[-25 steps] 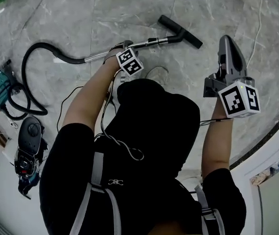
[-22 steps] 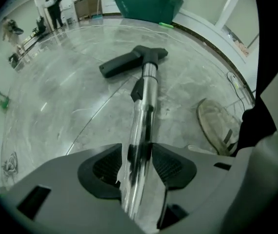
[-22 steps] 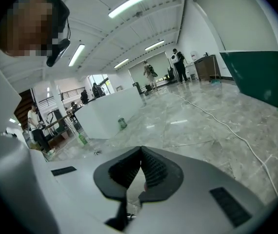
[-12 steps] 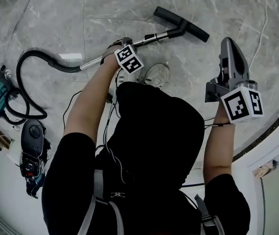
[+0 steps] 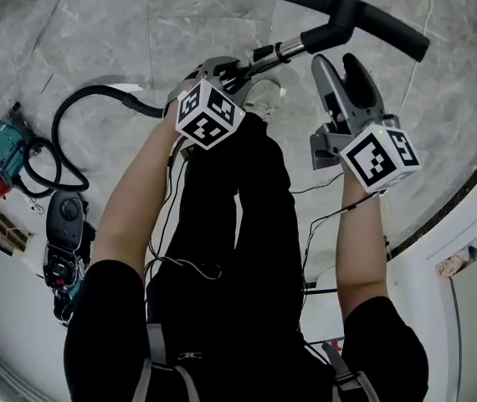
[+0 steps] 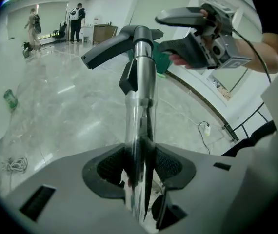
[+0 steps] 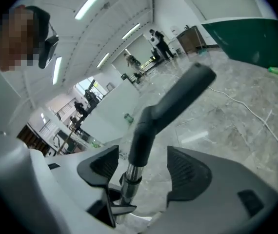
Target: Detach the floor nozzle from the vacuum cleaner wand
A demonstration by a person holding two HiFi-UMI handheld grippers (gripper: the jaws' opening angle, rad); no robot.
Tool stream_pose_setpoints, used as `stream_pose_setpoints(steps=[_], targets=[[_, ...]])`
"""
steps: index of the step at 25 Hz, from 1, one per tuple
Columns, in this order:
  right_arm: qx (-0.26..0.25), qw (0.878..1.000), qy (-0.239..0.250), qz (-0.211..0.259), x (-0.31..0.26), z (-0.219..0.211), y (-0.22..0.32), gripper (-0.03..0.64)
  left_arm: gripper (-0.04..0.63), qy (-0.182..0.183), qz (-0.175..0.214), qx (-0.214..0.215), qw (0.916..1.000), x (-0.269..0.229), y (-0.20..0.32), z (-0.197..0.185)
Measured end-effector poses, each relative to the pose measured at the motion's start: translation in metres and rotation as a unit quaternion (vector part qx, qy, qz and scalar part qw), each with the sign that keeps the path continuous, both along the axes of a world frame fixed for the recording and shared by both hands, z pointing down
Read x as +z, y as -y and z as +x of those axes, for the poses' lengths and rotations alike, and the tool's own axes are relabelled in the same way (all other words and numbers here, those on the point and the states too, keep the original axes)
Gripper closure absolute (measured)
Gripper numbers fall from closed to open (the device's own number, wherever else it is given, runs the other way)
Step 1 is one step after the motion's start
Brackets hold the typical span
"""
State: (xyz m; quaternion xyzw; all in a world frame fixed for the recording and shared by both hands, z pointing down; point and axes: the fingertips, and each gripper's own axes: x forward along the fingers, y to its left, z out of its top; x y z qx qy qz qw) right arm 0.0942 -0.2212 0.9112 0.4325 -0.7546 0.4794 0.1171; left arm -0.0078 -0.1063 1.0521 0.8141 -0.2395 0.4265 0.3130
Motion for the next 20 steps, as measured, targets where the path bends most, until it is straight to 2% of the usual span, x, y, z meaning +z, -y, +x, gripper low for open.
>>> stream_pose_setpoints(steps=[3, 5, 7, 11, 14, 18, 20], targets=[[0.039, 0.998, 0.051, 0.009, -0.026, -0.007, 0.009, 0.318, 0.422, -0.011, 0.002, 0.011, 0.9999, -0.044, -0.014, 0.003], [0.037, 0.997, 0.062, 0.032, -0.037, -0.018, 0.015, 0.318, 0.422, -0.014, -0.004, 0.012, 0.9998, -0.057, -0.024, 0.003], [0.029, 0.997, 0.069, 0.037, -0.038, -0.029, 0.019, 0.318, 0.423, -0.017, -0.011, 0.013, 0.9997, -0.061, -0.032, 0.007], [0.034, 0.995, 0.09, 0.013, -0.028, -0.033, 0.015, 0.319, 0.423, -0.023, -0.025, 0.018, 0.9993, -0.063, -0.053, 0.02], [0.012, 0.997, 0.076, 0.004, -0.011, -0.032, 0.003, 0.321, 0.423, -0.031, -0.037, 0.029, 0.9984, -0.061, -0.068, 0.025], [0.013, 0.996, 0.077, -0.041, 0.003, -0.03, -0.006, 0.401, 0.423, -0.049, -0.062, 0.039, 0.9961, -0.056, -0.081, 0.026], [0.009, 0.995, 0.092, -0.04, -0.001, -0.03, -0.007, 0.413, 0.423, -0.063, -0.065, 0.05, 0.9946, -0.057, -0.081, 0.027]])
